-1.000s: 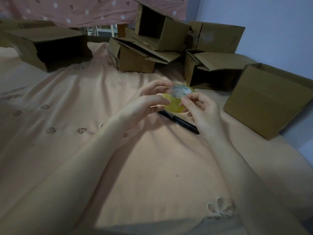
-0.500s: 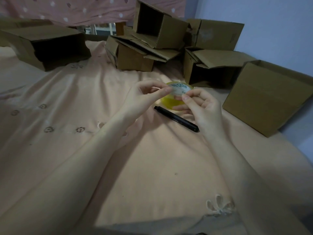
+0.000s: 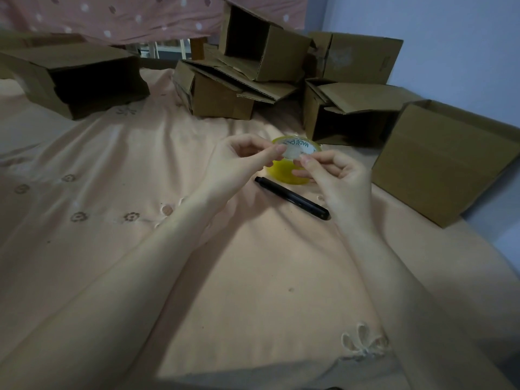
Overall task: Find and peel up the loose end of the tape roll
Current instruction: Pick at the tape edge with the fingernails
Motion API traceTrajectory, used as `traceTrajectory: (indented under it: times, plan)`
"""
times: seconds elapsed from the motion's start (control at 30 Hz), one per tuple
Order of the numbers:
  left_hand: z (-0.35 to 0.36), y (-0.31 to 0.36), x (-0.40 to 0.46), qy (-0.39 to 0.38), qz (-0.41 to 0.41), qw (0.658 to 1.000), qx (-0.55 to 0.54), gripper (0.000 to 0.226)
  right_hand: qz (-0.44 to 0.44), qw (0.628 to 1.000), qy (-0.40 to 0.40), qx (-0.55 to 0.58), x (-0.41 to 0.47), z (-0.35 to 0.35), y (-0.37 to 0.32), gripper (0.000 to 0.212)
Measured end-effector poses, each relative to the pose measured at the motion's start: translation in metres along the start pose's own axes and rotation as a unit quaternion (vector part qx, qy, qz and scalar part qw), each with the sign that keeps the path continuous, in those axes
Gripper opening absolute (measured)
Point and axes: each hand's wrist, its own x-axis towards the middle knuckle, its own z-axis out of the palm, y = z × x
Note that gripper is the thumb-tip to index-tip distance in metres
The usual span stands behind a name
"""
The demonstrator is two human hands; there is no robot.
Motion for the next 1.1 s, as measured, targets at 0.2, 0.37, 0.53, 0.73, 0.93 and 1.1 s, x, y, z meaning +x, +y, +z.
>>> traceTrajectory:
  times: [0.2,0.37,0.53,0.73,0.93,1.1]
  plan:
    - [-0.0011,-0.0061,0.0023,0.004,0.006,1.0,0.003,0.018,0.039,0.998,-0.037,0.037,0.0003,0.0006,0.0006,0.018]
    - [0.001,-0.0091,0.0028,-0.031,0.026,0.999,-0.008,0.022,0.021,0.997,-0.065,0.039,-0.0019,0.0027,-0.0021,0.024]
    - [-0.0009,-0.0081,0.0034,-0.045,0.034,0.998,-0.033,0.034,0.004,0.998,-0.059,0.026,-0.0004,0.0006,-0.0016,0.03]
    - [-0.002,-0.0089,0.0025,-0.091,0.03,0.995,-0.035,0.046,0.03,0.996,-0.086,0.023,-0.0002,0.0012,0.0017,0.032]
    - [0.0,-0.0062,-0.0006,-0.131,0.01,0.991,-0.033,0.02,-0.009,0.995,-0.097,-0.004,-0.0013,0.0018,-0.0012,0.007]
    - [0.0,-0.0043,-0.0016,-0.129,0.011,0.991,-0.02,0.014,-0.025,0.996,-0.08,-0.001,-0.0002,0.0007,0.0013,0.005]
